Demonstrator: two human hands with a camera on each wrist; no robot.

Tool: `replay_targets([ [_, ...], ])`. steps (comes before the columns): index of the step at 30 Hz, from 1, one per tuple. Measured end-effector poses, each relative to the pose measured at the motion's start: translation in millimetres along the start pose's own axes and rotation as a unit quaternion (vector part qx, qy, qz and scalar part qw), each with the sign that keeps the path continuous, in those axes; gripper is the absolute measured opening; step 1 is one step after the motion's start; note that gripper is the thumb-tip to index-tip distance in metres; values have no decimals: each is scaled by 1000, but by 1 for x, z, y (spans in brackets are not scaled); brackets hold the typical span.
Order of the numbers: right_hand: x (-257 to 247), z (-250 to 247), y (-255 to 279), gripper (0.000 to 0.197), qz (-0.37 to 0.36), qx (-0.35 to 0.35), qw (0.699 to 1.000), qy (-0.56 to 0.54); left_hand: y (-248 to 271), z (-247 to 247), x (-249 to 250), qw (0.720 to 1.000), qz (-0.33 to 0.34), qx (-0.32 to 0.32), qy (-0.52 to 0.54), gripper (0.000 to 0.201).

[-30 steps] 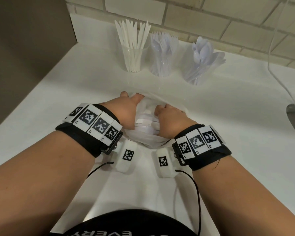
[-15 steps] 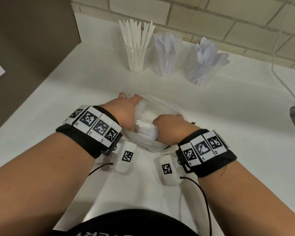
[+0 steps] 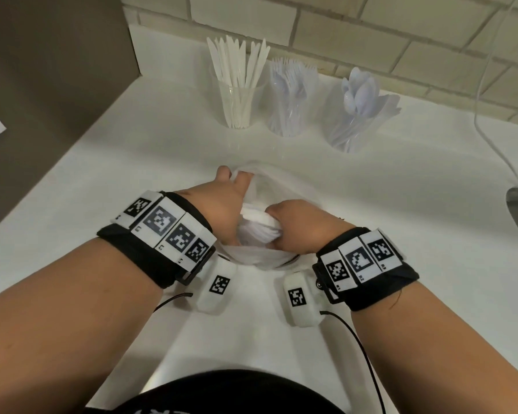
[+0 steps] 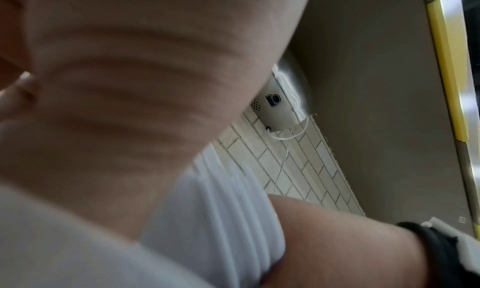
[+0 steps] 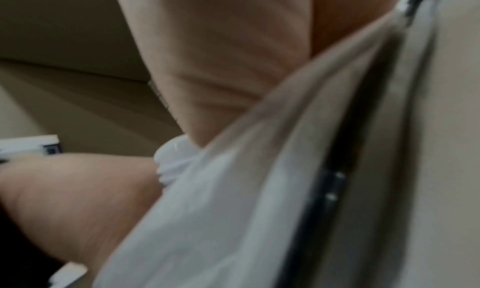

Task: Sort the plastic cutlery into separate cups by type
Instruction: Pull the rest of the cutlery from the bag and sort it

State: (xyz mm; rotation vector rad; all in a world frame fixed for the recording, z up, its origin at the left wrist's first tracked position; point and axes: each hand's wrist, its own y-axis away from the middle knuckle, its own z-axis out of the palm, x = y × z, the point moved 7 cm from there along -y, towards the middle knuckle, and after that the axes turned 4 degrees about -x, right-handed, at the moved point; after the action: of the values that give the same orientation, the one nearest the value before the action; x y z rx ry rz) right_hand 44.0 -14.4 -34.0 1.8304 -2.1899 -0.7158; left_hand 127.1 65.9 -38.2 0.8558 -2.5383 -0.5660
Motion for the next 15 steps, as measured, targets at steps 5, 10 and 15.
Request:
replay_targets([
  [5, 17, -18, 6, 34, -4, 95, 987, -126, 2, 0, -4, 1000, 12, 12, -4, 111],
  [10, 23, -34, 17, 14, -42, 161, 931, -324, 0, 5, -3, 1000, 17, 8, -17, 123],
  [15, 27, -55, 33, 12, -141, 244, 736, -616, 5, -4, -10, 999, -28, -14, -41, 112],
])
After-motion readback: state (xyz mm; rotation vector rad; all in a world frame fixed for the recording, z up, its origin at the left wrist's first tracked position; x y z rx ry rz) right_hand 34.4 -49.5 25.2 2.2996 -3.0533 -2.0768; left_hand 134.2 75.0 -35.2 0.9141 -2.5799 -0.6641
